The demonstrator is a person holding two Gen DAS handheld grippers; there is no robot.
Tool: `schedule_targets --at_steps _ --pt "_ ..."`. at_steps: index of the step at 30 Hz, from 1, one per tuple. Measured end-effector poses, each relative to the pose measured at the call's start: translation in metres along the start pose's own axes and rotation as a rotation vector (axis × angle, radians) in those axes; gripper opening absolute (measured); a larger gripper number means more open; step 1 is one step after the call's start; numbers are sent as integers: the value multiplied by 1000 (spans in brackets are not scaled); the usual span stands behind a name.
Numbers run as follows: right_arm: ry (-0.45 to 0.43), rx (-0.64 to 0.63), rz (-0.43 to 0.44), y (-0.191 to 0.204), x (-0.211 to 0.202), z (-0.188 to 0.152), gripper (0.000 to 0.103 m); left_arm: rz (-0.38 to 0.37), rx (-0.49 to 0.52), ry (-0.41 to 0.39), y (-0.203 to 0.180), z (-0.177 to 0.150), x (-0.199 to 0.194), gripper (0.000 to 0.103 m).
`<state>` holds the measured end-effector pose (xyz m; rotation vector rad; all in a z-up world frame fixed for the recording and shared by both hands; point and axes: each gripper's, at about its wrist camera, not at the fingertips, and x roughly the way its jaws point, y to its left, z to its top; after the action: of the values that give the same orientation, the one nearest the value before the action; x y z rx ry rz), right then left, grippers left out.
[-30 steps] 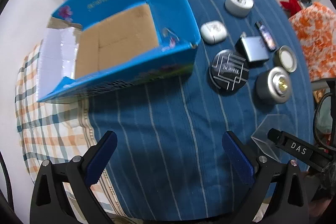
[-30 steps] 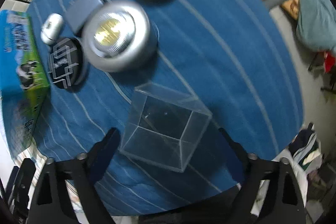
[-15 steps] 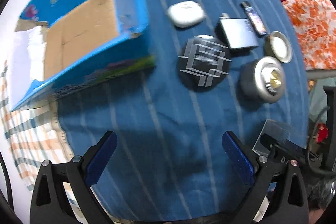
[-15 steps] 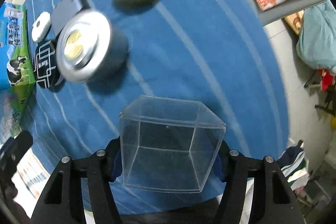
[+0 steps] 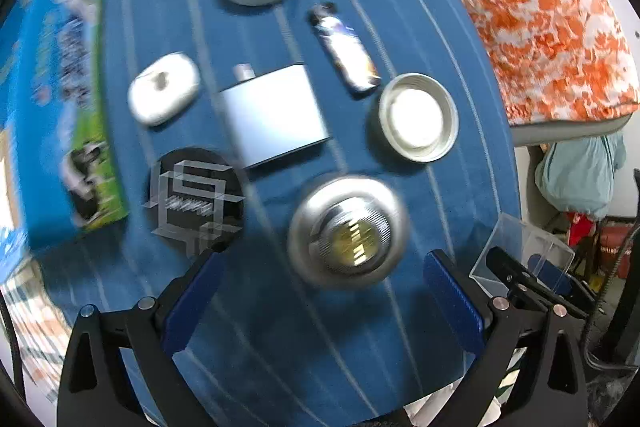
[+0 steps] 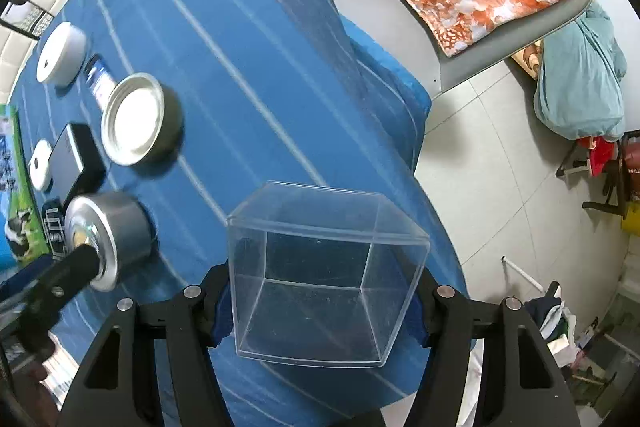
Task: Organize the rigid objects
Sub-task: 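Grasp the silver round speaker with the left tool and lift it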
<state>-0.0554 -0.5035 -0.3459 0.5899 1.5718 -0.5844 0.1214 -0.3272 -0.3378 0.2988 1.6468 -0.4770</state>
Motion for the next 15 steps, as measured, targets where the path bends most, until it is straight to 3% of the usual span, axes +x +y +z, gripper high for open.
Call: schedule_targets --at_steps 7,15 --pt "15 -11 3 1 14 12 68 51 33 64 -26 16 34 102" --pt "17 -54 5 16 22 17 68 85 41 109 -31 25 62 73"
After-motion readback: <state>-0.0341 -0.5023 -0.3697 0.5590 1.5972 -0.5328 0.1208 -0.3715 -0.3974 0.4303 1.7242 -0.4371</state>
